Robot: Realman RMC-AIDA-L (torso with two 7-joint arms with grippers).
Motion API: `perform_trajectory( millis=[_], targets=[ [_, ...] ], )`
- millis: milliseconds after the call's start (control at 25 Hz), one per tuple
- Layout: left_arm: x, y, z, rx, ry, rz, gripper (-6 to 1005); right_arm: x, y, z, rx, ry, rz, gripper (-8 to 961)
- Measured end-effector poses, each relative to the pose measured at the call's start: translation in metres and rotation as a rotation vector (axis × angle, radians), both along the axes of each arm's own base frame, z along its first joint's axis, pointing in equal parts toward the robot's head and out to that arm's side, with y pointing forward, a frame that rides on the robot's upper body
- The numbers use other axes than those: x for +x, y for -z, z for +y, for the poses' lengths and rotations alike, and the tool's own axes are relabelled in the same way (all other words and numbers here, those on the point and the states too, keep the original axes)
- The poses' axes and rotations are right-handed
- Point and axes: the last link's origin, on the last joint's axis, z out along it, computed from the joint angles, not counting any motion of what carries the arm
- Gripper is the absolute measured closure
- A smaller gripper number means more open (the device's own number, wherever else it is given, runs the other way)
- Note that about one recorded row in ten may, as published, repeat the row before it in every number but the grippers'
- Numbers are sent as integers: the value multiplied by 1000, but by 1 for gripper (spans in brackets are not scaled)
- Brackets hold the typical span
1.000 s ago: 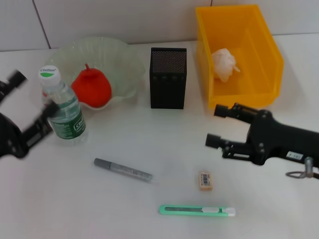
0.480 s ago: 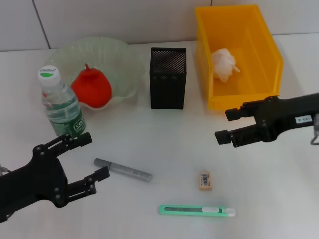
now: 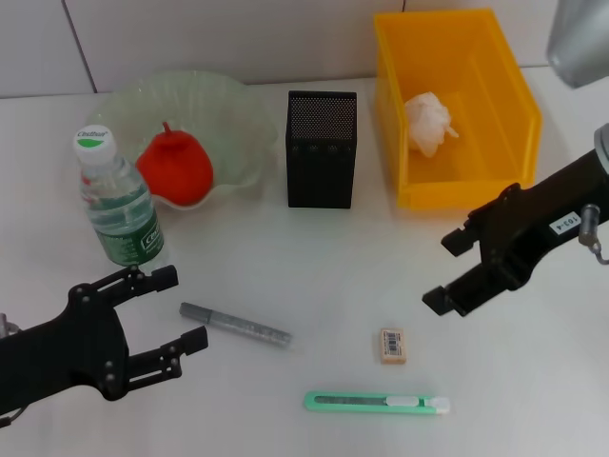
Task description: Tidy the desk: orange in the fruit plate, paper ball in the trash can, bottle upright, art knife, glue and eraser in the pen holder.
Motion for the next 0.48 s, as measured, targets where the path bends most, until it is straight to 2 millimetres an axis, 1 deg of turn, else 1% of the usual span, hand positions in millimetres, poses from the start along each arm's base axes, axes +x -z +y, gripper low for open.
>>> perform_trajectory(
  millis=[240,440,480],
  targets=[
    [-3,-2,-1,12,-5,8,203,-2,-3,-7,-29,-24,-20,121],
    [-6,-2,-1,28,-9,18,203,-1,6,-22,-159,-149,-43,121],
    [-7,-3,-2,33,-11,20,203,-2,9,-25,-195,-200,-55,121]
  ],
)
